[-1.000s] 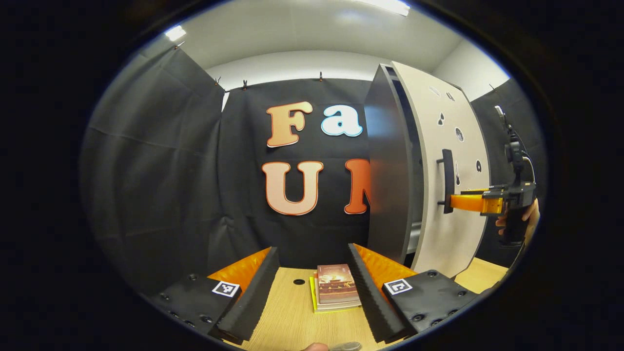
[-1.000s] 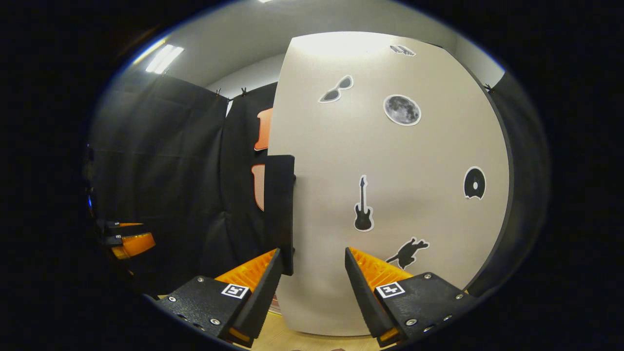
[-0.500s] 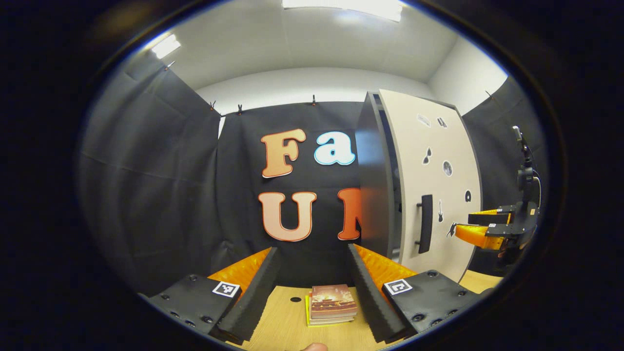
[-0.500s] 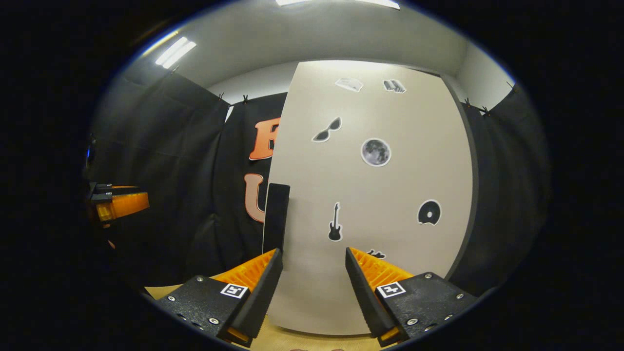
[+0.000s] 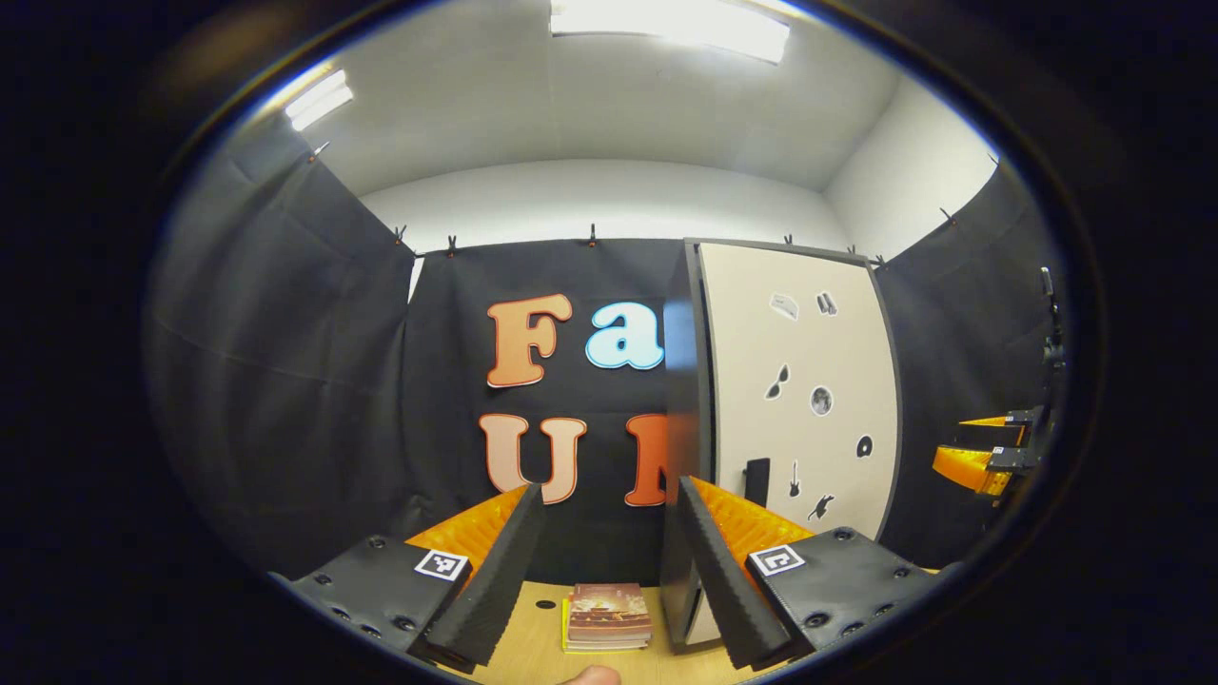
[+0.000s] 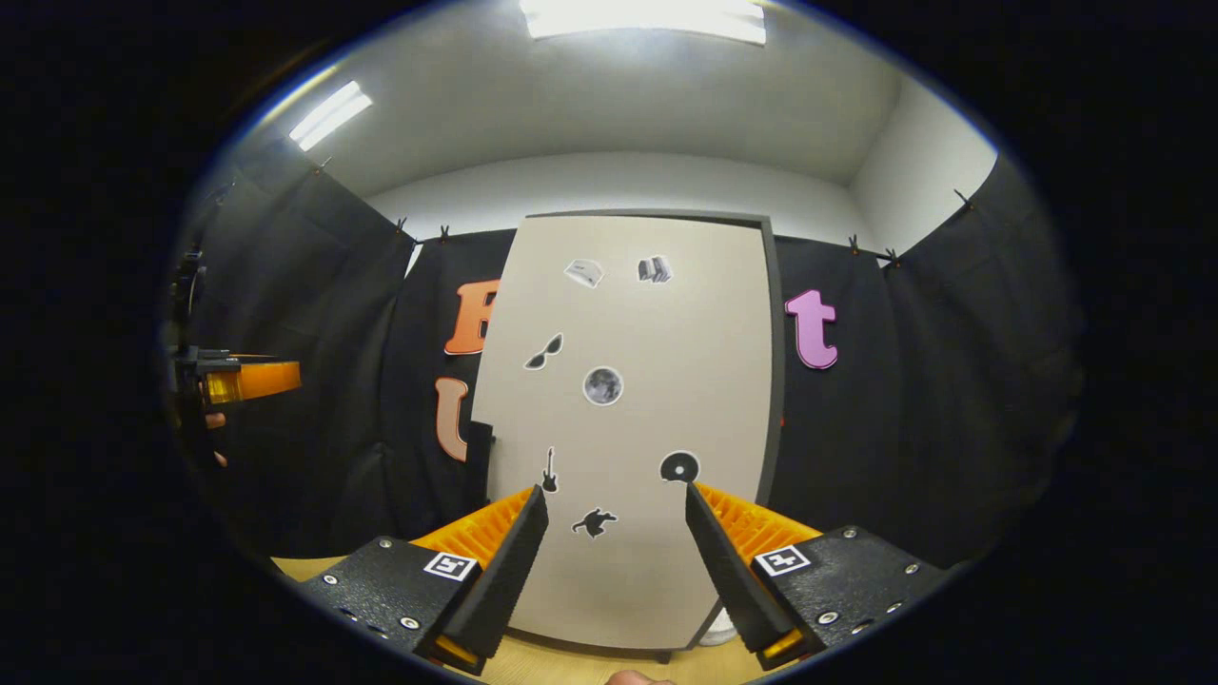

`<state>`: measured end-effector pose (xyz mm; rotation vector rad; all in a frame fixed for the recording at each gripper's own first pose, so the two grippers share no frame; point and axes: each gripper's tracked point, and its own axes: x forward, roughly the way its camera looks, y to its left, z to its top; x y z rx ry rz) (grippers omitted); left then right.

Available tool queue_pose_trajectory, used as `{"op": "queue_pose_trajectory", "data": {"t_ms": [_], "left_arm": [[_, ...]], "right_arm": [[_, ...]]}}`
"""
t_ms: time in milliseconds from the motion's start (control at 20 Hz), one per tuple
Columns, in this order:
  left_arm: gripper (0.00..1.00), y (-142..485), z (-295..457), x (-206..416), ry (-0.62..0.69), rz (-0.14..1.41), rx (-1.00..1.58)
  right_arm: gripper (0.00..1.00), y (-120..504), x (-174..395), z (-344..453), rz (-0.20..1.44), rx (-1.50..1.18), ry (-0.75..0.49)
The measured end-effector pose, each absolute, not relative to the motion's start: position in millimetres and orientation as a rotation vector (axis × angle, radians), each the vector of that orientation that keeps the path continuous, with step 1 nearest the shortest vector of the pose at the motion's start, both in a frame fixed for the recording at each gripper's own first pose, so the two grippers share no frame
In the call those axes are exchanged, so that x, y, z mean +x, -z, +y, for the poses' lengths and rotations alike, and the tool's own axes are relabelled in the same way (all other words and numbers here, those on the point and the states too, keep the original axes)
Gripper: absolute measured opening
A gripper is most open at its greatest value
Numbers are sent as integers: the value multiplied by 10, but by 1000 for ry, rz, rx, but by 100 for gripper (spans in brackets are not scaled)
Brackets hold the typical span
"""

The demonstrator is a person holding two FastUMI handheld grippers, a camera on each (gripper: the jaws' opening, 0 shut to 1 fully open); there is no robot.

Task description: Open the cabinet door with the right hand, grasp the bottle in the cabinet with the left hand and place it on the coaster, then close the cabinet door with the right hand.

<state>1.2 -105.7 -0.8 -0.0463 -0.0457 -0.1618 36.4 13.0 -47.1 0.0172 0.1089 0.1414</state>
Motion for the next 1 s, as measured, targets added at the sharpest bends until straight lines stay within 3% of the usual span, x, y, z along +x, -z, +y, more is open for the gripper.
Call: {"op": "queue_pose_trajectory", "data": {"t_ms": [300,1000], "left_arm": [[92,-170,-1262,-56,167,-48,-27],[92,-292,-1272,-106,136,-89,15]], "right_arm": [[90,-60,59,-321,36,31,-62],[91,-196,-112,-337,15,14,-64]]}}
